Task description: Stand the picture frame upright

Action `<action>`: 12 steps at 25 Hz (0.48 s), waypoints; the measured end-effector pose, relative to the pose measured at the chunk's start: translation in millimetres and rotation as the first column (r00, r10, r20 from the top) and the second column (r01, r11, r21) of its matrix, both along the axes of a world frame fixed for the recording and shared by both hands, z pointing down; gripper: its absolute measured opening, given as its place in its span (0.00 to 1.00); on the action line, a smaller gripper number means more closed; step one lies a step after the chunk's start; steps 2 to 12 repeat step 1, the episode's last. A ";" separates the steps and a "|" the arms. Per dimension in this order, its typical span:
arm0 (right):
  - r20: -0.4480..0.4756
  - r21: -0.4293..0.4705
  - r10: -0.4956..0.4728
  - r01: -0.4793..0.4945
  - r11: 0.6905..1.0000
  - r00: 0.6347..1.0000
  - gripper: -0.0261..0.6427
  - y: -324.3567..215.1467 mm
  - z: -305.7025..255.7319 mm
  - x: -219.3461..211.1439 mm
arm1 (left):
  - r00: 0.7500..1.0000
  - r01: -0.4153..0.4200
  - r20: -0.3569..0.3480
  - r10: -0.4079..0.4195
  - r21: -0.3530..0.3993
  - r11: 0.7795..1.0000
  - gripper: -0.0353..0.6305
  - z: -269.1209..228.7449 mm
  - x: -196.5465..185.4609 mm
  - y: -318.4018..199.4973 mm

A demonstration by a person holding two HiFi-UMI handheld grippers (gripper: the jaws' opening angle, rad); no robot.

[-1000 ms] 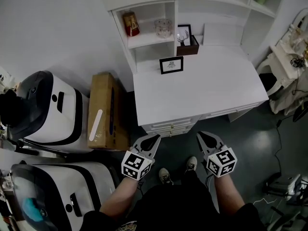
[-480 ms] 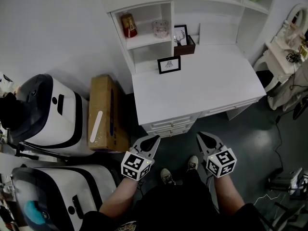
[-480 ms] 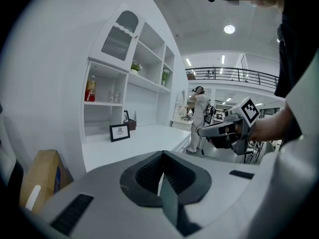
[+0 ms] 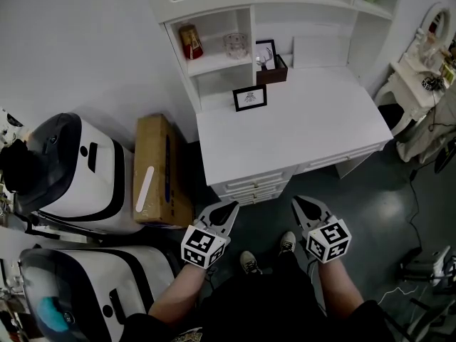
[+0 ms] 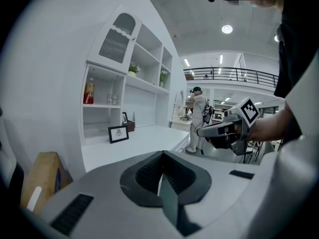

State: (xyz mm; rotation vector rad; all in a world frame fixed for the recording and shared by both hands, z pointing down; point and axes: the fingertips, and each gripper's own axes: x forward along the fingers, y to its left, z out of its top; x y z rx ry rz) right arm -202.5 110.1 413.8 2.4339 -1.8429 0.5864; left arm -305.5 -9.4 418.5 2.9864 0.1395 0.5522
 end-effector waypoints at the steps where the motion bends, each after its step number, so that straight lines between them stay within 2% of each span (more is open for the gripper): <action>1: -0.001 0.001 0.001 -0.001 1.000 1.000 0.04 0.7 -0.5 -0.1 | 1.000 -0.001 -0.002 0.001 0.002 1.000 0.06 -0.9 0.0 0.6; 12: -0.001 0.001 0.001 -0.001 1.000 1.000 0.04 0.7 -0.5 -0.1 | 1.000 -0.001 -0.002 0.001 0.002 1.000 0.06 -0.9 0.0 0.6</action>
